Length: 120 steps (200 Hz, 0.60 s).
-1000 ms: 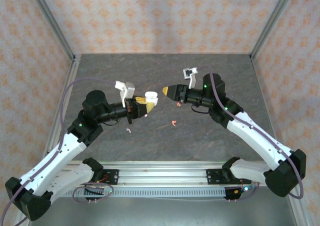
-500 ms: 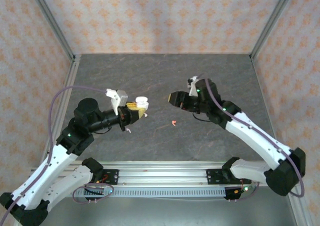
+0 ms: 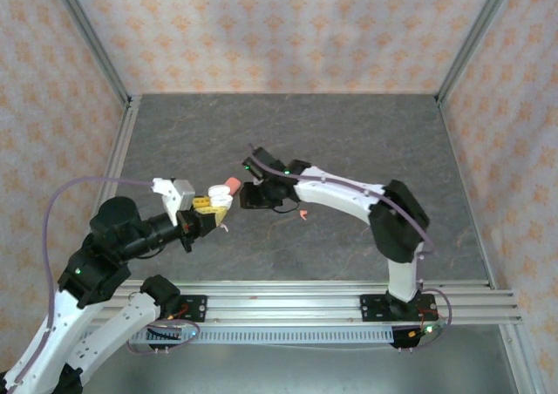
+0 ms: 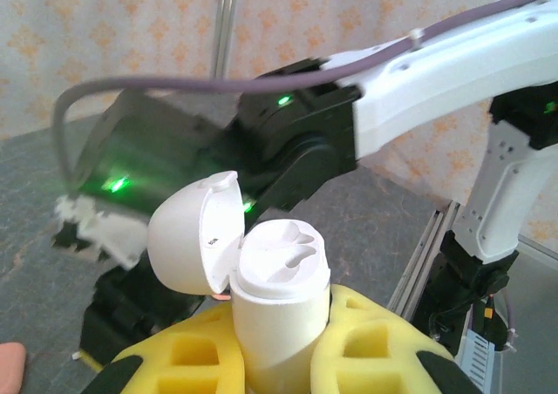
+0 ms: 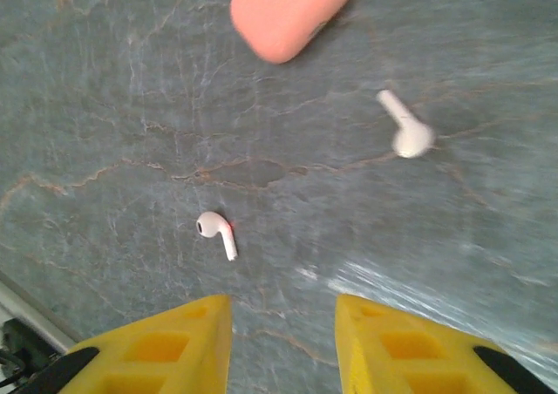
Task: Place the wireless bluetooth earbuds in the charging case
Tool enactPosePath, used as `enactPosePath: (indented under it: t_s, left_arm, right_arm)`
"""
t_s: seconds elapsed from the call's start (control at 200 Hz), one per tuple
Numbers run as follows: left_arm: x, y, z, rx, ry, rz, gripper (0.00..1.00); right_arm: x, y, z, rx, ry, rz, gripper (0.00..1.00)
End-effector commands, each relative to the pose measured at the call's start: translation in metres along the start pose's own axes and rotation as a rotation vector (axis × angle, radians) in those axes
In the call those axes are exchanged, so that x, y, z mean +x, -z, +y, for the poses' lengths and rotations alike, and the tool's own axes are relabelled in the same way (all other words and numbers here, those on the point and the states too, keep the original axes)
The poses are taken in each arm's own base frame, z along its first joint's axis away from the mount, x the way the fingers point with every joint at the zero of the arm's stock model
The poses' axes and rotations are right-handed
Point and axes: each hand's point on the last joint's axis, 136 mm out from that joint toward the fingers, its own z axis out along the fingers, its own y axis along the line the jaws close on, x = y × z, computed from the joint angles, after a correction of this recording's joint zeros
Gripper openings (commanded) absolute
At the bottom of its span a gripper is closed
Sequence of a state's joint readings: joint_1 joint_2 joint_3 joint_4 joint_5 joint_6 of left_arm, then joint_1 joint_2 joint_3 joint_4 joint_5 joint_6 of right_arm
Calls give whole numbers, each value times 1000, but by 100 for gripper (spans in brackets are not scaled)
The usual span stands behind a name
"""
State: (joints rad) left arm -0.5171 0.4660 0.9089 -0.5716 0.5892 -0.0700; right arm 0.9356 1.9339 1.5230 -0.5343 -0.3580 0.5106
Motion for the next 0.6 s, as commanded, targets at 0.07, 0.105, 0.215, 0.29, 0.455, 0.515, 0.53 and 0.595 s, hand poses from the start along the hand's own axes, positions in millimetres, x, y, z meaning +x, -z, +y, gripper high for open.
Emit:
enactPosePath:
  t_s: [0.07, 0.105, 0.215, 0.29, 0.455, 0.515, 0.53, 0.595]
  left_arm:
    - [7, 17, 3, -54, -40, -13, 0]
    - [6, 20, 4, -66, -44, -28, 0]
    - [7, 25, 7, -88, -50, -56, 0]
    - [9, 25, 10, -108, -46, -55, 0]
    - [9, 26, 14, -128, -50, -58, 0]
    - [10, 27, 14, -132, -50, -58, 0]
    - [10, 27, 14, -133, -50, -56, 0]
    - [12, 27, 16, -141, -50, -52, 0]
  right_arm:
    - [10, -34, 13, 86, 87, 66, 36]
    - [13, -41, 16, 97, 105, 79, 36]
    - [19, -56, 24, 129, 157, 109, 35]
    - [22, -63, 26, 154, 188, 122, 35]
    - [27, -79, 24, 197, 225, 163, 37]
    - [28, -82, 25, 209, 242, 174, 37]
    - [28, -83, 25, 211, 244, 176, 37]
    - [28, -85, 26, 218, 256, 178, 38]
